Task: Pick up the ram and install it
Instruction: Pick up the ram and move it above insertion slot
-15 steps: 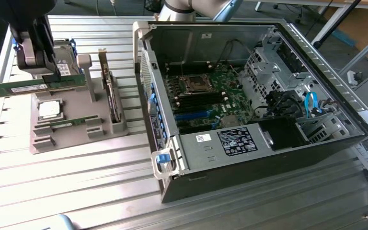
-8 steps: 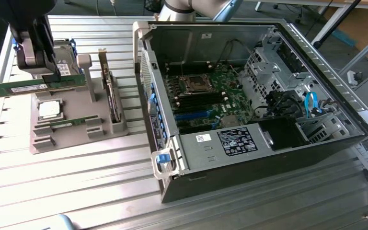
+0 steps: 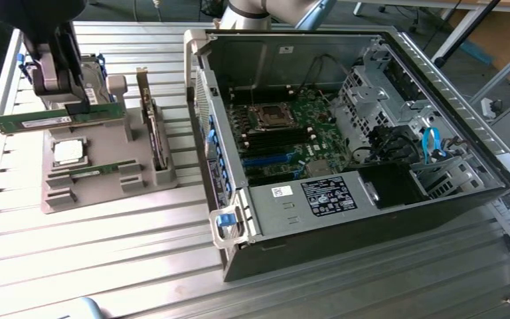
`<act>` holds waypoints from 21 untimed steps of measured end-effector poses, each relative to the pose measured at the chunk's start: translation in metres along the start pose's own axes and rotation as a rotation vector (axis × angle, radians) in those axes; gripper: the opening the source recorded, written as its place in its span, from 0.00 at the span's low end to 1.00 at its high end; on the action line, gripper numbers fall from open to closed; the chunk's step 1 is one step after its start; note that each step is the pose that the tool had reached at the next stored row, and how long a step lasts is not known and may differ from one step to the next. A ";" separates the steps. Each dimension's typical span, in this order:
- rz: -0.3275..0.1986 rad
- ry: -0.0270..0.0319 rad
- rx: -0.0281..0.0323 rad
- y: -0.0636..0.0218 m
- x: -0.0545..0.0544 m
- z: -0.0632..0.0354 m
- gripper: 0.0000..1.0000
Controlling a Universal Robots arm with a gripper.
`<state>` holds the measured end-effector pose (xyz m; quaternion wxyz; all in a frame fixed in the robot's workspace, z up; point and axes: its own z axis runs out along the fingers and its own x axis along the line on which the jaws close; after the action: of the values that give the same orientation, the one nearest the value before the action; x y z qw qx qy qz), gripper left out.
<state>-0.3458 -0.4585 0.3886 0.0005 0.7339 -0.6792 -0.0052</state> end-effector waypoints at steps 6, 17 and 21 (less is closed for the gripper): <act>0.000 0.0000 0.0000 -0.0079 0.001 0.0000 0.12; 0.000 0.0000 0.0000 -0.0230 0.002 -0.0002 0.12; 0.000 0.0000 0.0000 -0.0313 0.002 -0.0003 0.12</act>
<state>-0.3145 -0.4585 0.3886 0.0005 0.7339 -0.6792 -0.0053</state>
